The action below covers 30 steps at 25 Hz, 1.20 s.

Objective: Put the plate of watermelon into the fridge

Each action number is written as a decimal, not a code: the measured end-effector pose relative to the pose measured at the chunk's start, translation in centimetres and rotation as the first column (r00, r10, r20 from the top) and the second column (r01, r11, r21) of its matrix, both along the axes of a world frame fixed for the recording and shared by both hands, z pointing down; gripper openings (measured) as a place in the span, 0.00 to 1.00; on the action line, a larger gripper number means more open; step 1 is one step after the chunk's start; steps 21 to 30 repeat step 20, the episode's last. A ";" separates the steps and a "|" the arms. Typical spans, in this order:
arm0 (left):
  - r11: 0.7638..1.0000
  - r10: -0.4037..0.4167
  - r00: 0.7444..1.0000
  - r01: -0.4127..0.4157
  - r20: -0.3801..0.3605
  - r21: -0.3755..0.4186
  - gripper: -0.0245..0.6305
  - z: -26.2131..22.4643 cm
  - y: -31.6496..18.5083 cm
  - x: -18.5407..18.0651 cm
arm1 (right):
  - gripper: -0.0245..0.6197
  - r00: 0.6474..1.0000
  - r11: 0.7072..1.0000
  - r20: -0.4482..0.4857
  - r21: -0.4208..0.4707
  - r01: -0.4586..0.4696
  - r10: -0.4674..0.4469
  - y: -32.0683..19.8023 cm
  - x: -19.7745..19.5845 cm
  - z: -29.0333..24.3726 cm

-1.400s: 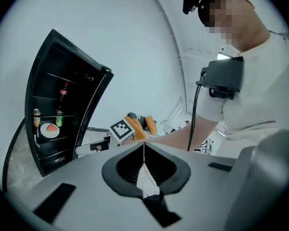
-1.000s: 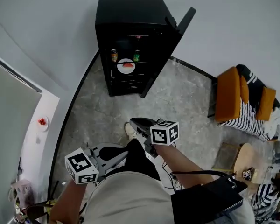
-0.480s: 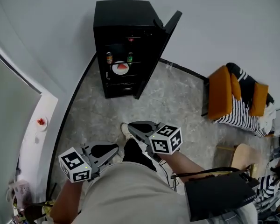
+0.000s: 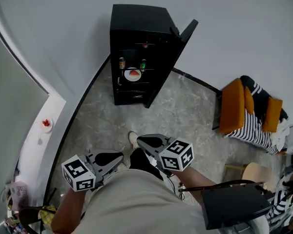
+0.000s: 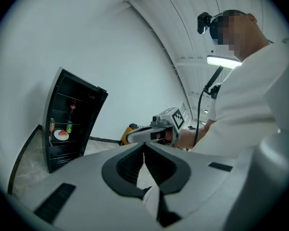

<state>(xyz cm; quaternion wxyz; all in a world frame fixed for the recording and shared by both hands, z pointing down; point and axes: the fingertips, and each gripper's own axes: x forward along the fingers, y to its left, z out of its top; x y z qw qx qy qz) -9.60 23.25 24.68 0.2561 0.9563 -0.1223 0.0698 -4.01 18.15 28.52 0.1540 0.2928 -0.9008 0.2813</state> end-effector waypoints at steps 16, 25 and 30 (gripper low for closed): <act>0.998 -0.047 0.999 0.047 -0.003 -0.033 0.06 1.3 -0.1 -1.7 | 0.06 0.998 0.998 -0.041 0.024 0.050 -0.049 0.1 -1.7 0.0; 0.998 -0.056 0.998 0.056 0.001 -0.042 0.06 1.9 -0.7 -1.9 | 0.06 0.997 0.998 -0.053 0.021 0.058 -0.056 -0.6 -1.8 0.6; 0.998 -0.056 0.998 0.056 0.001 -0.042 0.06 1.9 -0.7 -1.9 | 0.06 0.997 0.998 -0.053 0.021 0.058 -0.056 -0.6 -1.8 0.6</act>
